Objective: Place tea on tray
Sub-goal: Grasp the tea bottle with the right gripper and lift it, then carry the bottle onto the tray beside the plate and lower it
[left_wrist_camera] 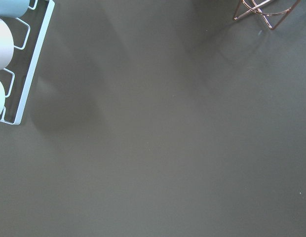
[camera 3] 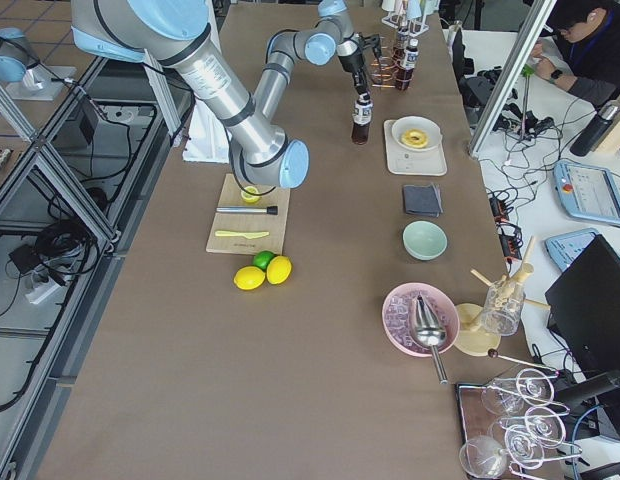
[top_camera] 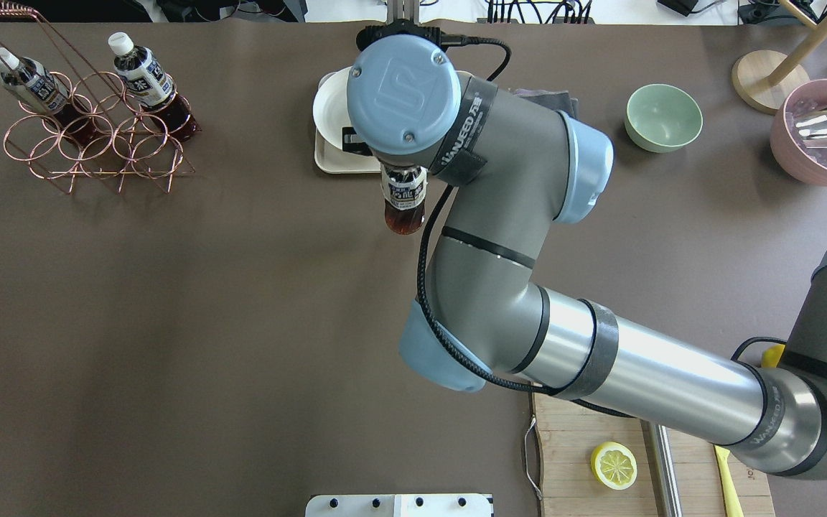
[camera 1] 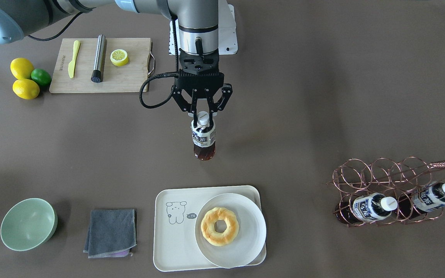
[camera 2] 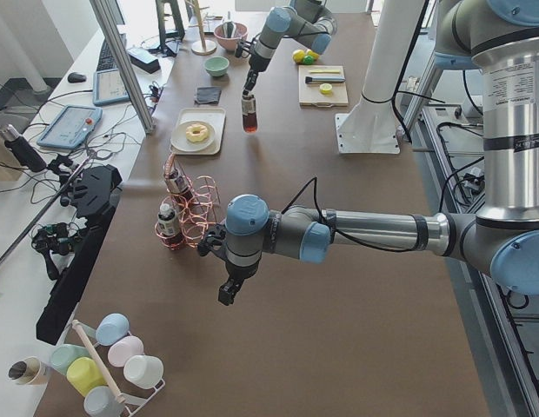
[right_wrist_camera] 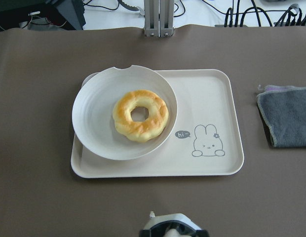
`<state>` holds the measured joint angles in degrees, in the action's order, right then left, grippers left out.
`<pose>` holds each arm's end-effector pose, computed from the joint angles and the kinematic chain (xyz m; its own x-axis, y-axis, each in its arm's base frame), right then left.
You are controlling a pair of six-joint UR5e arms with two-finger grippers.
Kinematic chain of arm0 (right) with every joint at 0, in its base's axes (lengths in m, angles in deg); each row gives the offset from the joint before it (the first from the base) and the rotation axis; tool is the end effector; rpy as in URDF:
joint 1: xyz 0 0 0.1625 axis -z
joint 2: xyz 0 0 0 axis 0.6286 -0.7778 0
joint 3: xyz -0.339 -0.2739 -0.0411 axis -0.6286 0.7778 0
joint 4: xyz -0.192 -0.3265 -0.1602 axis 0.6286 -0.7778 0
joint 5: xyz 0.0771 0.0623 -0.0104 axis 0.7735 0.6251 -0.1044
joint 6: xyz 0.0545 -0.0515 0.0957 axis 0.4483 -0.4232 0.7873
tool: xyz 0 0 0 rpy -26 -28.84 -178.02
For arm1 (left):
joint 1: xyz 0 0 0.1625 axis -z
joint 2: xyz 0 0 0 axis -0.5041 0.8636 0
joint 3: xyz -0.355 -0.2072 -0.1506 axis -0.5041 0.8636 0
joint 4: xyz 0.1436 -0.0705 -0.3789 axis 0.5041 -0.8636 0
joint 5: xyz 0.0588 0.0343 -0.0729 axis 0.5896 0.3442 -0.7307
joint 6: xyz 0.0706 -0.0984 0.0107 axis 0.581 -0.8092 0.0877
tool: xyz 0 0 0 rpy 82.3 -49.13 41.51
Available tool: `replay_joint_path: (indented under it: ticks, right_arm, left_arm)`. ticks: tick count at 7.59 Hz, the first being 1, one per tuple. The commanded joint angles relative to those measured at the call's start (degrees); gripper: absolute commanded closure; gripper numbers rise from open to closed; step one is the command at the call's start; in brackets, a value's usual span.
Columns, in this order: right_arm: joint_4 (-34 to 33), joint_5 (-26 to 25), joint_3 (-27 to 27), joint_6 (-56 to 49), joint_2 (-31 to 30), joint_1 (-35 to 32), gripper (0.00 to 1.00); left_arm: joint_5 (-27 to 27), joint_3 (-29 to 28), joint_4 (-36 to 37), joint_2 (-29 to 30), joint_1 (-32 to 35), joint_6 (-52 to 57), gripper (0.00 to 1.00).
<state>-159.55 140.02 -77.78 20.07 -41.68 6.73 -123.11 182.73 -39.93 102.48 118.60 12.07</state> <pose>-0.5203 -0.4911 0.0835 0.7058 0.0091 0.7084 -0.3215 0.8951 0.3088 -0.0413 -0.4488 0.6519 0.7075 0.4622 -0.5347 -0.2688 0.8757 0.4012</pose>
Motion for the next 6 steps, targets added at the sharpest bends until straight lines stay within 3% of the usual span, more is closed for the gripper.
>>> replay_joint_path:
  ticks: [1,3,5,6]
  right_arm:
    - [0.45,5.37,5.08,-6.28,3.05,-9.23,1.00]
    - [1.93,11.34,16.14,-9.80,8.94,-15.75,1.00]
    - [12.19,14.09,26.25,-9.82,9.05,-19.02,1.00]
    - [13.45,14.18,28.91,-10.08,9.05,-19.46,1.00]
  left_arm:
    - [-0.90,0.04,0.00,-0.17,0.00,0.09,0.00]
    - [-1.53,0.48,0.00,-0.44,0.00,0.09,0.00]
    - [-1.53,0.66,-0.69,-0.53,0.00,0.09,0.00]
    - [-1.53,0.48,-1.22,-0.53,0.00,0.09,0.00]
